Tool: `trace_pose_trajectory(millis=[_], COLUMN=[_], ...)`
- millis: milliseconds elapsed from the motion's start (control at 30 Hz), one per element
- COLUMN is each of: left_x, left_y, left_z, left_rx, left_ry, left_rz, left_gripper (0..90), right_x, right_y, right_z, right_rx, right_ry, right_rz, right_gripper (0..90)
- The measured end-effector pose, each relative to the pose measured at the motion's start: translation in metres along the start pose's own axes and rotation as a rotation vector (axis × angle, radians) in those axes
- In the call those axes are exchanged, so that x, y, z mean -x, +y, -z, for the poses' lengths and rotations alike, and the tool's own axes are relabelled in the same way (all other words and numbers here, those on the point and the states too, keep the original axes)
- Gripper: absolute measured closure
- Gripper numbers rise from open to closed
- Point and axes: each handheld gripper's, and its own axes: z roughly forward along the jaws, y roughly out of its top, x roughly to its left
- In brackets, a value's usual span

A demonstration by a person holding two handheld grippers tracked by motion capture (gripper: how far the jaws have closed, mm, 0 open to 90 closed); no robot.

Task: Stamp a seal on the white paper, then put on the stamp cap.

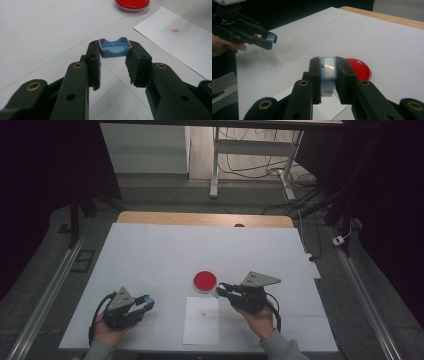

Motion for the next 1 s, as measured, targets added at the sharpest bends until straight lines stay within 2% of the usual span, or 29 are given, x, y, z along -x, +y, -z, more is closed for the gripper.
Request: trace_pose_trajectory(millis=[1000], left_x=[0.003], left_y=[0.0044], left_z=[-0.0034], left_rx=[0.0], left_ry=[-0.008], left_rz=[-0.014], left_gripper=[65.1], right_x=[-0.001], right_y=[0.0021], right_z=[0.0], right_rx=[0.011], right_ry=[-0.003], right_rz=[0.0], right_gripper=[75.6])
